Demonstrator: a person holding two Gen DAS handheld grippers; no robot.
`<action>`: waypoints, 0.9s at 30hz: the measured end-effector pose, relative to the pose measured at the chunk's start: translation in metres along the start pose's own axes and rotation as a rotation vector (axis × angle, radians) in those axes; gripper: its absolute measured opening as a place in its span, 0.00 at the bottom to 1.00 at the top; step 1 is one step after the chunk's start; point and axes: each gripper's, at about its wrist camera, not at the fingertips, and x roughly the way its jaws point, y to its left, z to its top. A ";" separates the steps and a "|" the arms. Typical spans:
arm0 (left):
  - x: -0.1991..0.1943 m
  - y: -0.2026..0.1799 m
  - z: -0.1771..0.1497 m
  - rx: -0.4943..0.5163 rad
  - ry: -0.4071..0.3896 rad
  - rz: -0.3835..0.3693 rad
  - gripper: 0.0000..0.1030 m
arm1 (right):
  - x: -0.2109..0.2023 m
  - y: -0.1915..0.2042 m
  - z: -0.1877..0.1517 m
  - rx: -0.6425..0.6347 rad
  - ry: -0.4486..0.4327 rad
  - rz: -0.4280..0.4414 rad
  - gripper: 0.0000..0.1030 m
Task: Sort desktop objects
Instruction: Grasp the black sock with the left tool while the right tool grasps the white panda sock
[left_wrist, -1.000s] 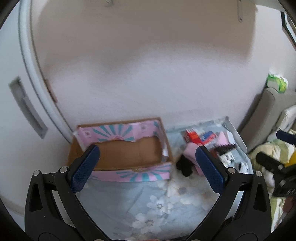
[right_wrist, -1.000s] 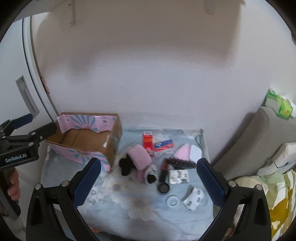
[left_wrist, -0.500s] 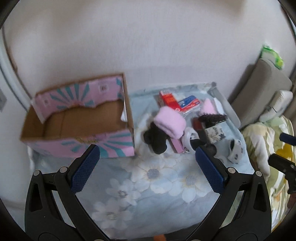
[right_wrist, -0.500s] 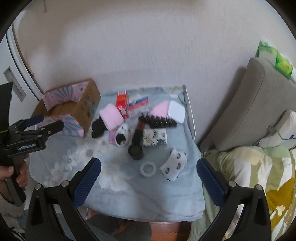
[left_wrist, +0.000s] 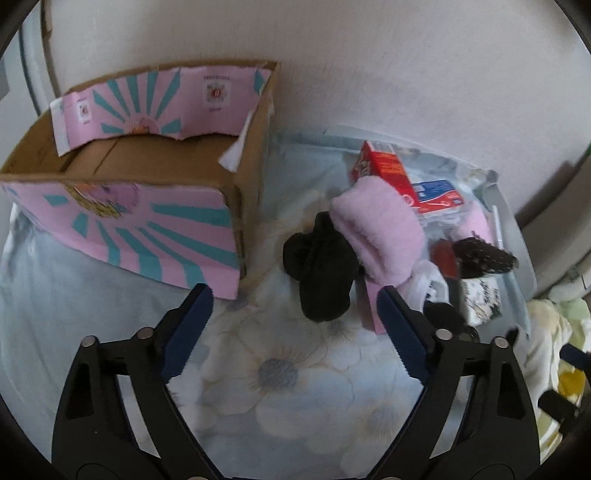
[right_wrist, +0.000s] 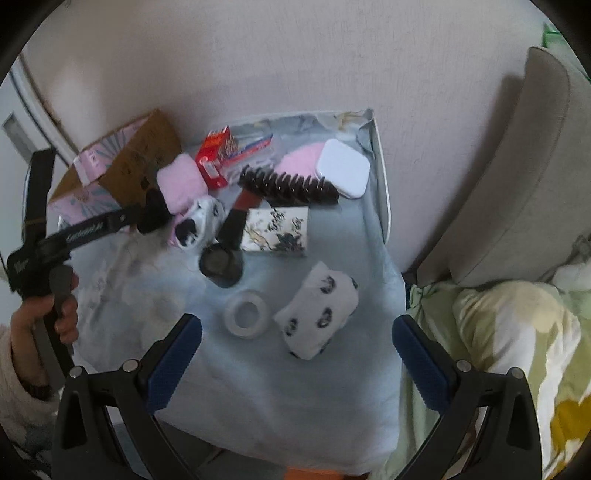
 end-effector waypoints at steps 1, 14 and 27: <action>0.004 0.000 -0.001 -0.012 0.002 -0.001 0.81 | 0.003 -0.002 -0.001 -0.018 0.002 0.001 1.00; 0.030 -0.004 0.008 -0.153 -0.012 -0.022 0.61 | 0.043 -0.012 0.001 -0.220 0.029 0.018 0.83; 0.040 -0.010 0.004 -0.148 0.000 -0.043 0.15 | 0.063 -0.013 -0.003 -0.228 0.056 0.024 0.45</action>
